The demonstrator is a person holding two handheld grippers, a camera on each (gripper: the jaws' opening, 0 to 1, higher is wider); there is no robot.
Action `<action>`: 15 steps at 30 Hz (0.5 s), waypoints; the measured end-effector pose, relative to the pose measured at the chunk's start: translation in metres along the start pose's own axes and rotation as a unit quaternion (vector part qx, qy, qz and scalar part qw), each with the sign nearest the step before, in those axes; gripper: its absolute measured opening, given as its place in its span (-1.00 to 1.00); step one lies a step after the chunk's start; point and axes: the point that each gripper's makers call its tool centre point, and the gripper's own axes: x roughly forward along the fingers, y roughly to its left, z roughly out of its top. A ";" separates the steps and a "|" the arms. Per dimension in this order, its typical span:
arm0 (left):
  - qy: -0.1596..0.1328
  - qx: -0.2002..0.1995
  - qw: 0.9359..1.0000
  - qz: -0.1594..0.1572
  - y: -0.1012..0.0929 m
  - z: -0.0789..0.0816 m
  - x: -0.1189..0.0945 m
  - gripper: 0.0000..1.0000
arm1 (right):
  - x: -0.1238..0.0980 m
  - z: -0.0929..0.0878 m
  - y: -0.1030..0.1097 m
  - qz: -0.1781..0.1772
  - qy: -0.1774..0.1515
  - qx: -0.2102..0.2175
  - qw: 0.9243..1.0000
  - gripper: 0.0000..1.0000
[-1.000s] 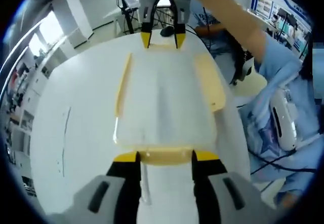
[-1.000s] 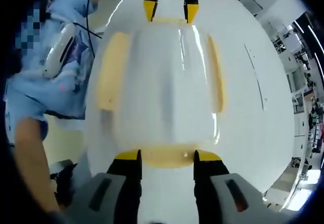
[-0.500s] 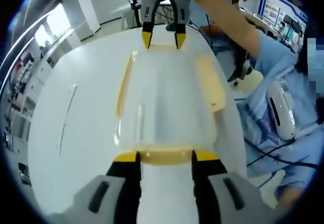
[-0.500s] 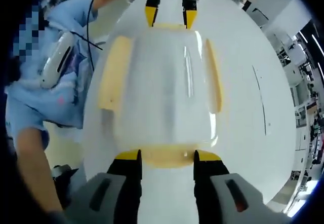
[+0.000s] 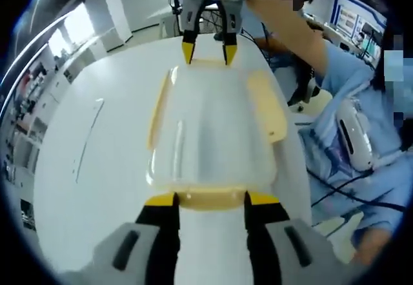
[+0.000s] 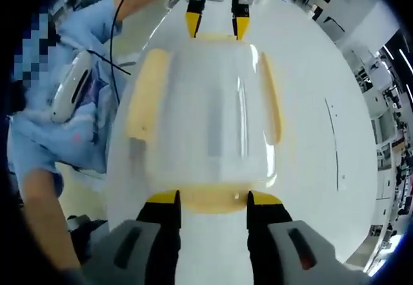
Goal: Snap each plastic latch of the storage box into its locked position after aligning the lid with the box until every specified latch is closed and the lid sits flush.
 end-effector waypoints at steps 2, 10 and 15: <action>0.000 -0.002 1.000 0.000 0.001 -0.004 0.001 -0.24 | 0.001 0.002 -0.001 0.001 -0.001 0.000 1.000 -0.22; 0.005 -0.007 1.000 -0.004 0.001 -0.016 -0.002 -0.24 | 0.007 0.013 0.000 0.006 0.000 0.001 1.000 -0.22; 0.000 -0.007 1.000 -0.003 0.006 -0.021 -0.005 -0.24 | 0.011 0.019 -0.002 0.005 -0.007 0.000 1.000 -0.22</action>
